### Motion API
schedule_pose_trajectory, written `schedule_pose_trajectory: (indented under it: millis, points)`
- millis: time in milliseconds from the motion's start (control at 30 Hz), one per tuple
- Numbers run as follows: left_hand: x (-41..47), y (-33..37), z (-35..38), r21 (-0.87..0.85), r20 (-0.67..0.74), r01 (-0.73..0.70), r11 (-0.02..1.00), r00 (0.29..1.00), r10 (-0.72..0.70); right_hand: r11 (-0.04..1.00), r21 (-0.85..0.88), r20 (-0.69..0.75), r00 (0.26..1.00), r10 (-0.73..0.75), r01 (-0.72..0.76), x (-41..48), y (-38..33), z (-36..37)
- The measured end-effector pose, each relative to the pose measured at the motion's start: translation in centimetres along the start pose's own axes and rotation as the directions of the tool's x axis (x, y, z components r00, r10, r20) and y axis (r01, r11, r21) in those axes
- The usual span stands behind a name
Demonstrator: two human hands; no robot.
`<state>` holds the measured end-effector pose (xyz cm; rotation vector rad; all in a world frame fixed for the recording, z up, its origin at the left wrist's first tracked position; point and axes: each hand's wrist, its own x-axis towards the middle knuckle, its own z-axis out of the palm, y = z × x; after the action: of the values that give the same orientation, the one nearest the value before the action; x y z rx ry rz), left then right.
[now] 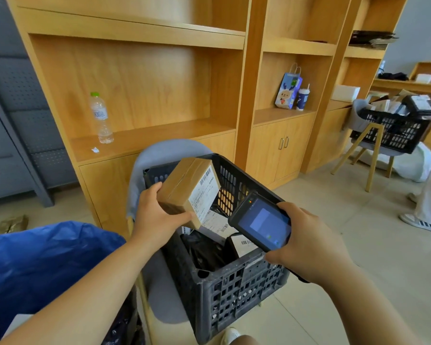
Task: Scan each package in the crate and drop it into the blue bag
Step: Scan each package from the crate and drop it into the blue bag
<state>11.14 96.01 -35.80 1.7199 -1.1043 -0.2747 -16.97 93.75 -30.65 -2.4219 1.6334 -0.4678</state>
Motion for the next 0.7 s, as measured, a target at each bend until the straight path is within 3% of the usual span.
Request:
schedule_pose_trajectory:
  millis: [233, 367, 567, 700]
  points:
    - [-2.4, -2.7, -5.1, -0.196, -0.061, 0.037, 0.98, 0.997, -0.05, 0.991, 0.036, 0.011, 0.992, -0.127, 0.126, 0.5, -3.6, 1.4]
    - [-5.1, -6.5, -9.6, -0.215, -0.146, 0.107, 0.971, 0.979, -0.14, 0.978, 0.066, 0.061, 0.978, -0.202, 0.198, 0.8, -6.7, 2.8]
    - [-8.0, -12.7, -16.1, -0.015, -0.331, 0.286, 0.958, 0.903, -0.275, 0.946, 0.108, 0.121, 0.94, -0.317, 0.305, 1.1, -10.9, 5.3]
    - [-7.8, -15.9, -19.5, 0.161, -0.449, 0.442, 0.882, 0.829, -0.333, 0.933, 0.127, 0.14, 0.925, -0.354, 0.338, 1.0, -12.8, 6.4]
